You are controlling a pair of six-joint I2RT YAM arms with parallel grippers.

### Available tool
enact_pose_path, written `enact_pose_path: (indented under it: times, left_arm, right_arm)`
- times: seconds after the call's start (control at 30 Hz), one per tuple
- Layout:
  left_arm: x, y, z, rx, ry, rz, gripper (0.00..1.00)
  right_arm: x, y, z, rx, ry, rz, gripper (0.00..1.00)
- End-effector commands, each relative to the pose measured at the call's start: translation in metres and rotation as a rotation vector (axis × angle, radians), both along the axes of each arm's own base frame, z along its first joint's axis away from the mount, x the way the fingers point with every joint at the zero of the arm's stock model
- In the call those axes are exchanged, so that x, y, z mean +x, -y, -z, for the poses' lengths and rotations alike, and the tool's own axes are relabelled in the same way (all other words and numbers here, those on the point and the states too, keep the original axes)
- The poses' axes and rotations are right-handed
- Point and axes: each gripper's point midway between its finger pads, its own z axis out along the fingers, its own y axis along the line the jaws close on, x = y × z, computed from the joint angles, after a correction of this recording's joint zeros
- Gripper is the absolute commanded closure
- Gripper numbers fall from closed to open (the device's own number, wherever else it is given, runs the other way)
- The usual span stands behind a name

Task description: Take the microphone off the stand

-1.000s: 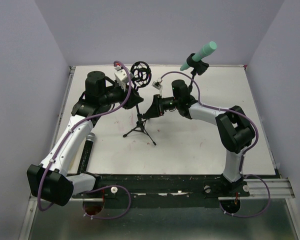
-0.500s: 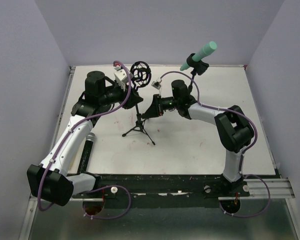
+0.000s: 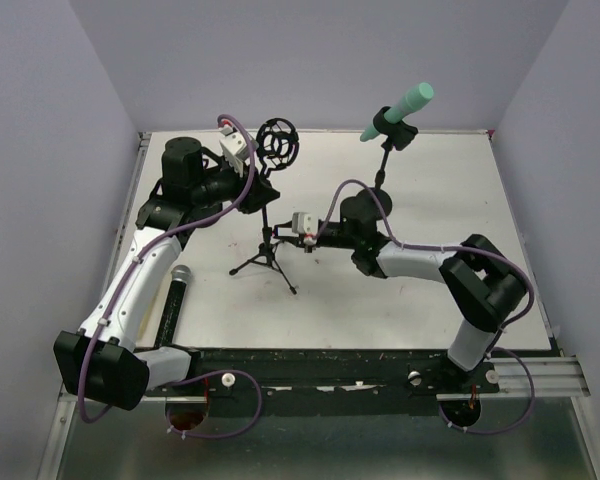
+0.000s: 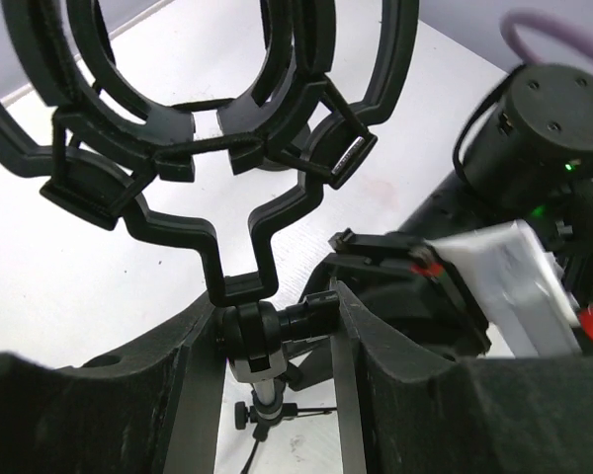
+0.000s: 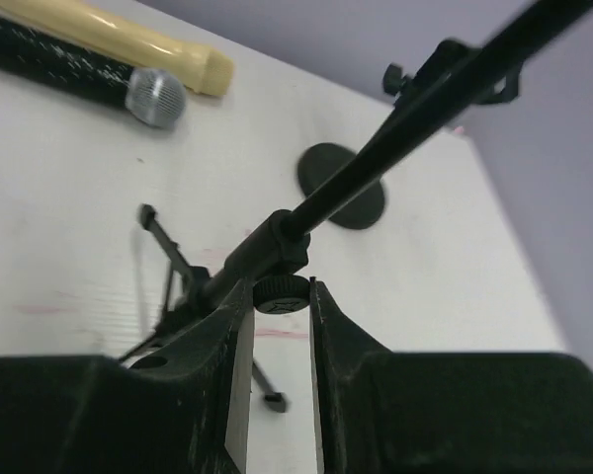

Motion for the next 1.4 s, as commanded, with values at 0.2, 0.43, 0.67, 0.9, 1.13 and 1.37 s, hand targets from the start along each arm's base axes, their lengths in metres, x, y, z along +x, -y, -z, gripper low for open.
enact_pose_path:
  times: [0.2, 0.43, 0.67, 0.9, 1.13, 1.37]
  left_arm:
    - [-0.006, 0.005, -0.014, -0.055, 0.034, 0.037, 1.00]
    - [-0.005, 0.002, -0.016, -0.045, 0.056, 0.029, 1.00]
    - [-0.004, 0.001, -0.012, -0.036, 0.057, 0.027, 1.00]
    - [0.000, -0.003, -0.005, 0.007, 0.078, 0.023, 1.00]
    - [-0.001, -0.003, -0.003, 0.009, 0.078, 0.023, 1.00]
    - [-0.002, -0.003, -0.003, -0.001, 0.068, 0.022, 1.00]
  right_arm:
    - [0.001, 0.007, -0.039, 0.057, 1.151, 0.033, 0.84]
    - [0.013, 0.041, 0.005, -0.163, 0.795, 0.074, 0.27]
    - [0.013, 0.054, 0.024, -0.290, -0.004, 0.143, 0.26]
    - [-0.005, 0.048, -0.002, -0.303, -0.516, 0.009, 0.06]
    - [-0.003, 0.046, -0.004, -0.241, -0.596, -0.106, 0.30]
    - [0.008, 0.028, -0.010, -0.173, -0.651, -0.141, 0.32]
